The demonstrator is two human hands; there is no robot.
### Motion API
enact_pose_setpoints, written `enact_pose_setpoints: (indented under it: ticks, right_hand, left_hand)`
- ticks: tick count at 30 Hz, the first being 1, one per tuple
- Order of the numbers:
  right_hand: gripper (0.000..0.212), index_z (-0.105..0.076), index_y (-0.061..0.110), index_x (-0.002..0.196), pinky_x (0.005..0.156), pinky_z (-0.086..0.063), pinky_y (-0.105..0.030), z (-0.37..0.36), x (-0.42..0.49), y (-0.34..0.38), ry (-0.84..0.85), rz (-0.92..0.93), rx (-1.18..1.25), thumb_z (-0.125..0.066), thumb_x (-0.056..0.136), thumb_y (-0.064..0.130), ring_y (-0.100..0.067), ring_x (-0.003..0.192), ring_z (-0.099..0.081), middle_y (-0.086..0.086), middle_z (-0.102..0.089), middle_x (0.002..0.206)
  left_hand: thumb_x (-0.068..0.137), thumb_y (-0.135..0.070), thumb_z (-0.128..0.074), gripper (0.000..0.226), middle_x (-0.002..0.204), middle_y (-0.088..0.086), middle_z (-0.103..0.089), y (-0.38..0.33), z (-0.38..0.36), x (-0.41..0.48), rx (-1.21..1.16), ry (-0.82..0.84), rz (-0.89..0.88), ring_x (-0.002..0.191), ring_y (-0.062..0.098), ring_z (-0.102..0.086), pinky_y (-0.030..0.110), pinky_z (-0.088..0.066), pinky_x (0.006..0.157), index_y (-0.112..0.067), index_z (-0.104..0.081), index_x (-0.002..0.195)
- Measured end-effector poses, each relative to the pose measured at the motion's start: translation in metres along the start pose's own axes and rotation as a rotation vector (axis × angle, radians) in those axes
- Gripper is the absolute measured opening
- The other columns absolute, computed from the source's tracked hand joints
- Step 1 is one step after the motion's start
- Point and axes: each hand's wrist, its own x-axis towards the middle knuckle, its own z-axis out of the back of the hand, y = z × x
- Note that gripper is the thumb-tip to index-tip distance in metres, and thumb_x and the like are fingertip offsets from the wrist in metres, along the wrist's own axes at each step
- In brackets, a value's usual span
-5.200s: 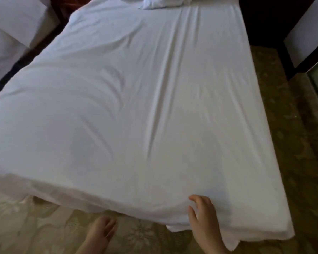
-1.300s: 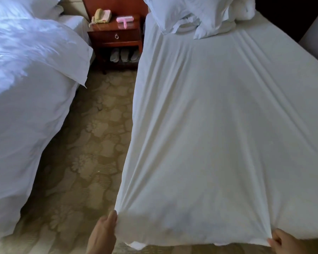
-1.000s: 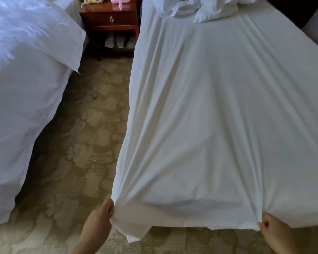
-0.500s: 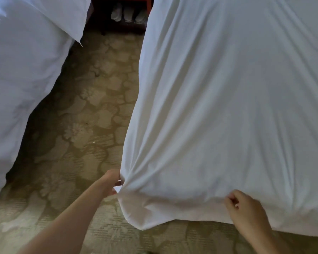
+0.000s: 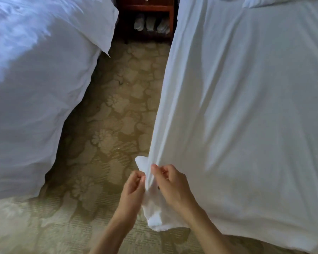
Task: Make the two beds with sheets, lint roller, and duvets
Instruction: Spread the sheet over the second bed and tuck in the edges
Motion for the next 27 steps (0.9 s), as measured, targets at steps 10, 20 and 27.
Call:
enact_pose_setpoints:
  ticks: [10, 20, 27]
  right_hand:
    - [0.021, -0.063, 0.020, 0.091, 0.074, -0.048, -0.017, 0.023, 0.005, 0.019, 0.155, -0.090, 0.407, -0.050, 0.096, 0.035, -0.007, 0.093, -0.065, 0.001, -0.069, 0.104]
    - [0.027, -0.063, 0.017, 0.111, 0.095, -0.050, -0.034, 0.044, 0.002, -0.020, 0.241, -0.110, 0.496, -0.058, 0.091, 0.035, -0.013, 0.097, -0.067, 0.003, -0.072, 0.102]
    - [0.013, -0.053, 0.030, 0.076, 0.085, -0.046, -0.022, 0.034, -0.021, -0.049, 0.222, -0.159, 0.096, -0.057, 0.087, 0.037, -0.009, 0.086, -0.059, 0.003, -0.067, 0.095]
  left_hand:
    - [0.097, -0.050, -0.036, 0.047, 0.121, 0.001, -0.060, -0.063, -0.006, 0.033, -0.034, -0.093, 0.215, 0.105, 0.014, -0.059, 0.032, -0.042, 0.091, -0.015, -0.056, 0.120]
    - [0.088, -0.030, -0.064, 0.041, 0.085, 0.009, -0.072, -0.124, -0.051, 0.074, -0.252, 0.148, 0.457, 0.081, 0.025, -0.066, 0.034, -0.056, 0.066, -0.001, -0.062, 0.117]
    - [0.092, -0.022, -0.057, 0.017, 0.097, 0.017, -0.062, -0.141, 0.080, 0.102, 0.416, -0.569, -0.072, 0.088, 0.039, -0.059, 0.045, -0.049, 0.076, -0.011, -0.062, 0.104]
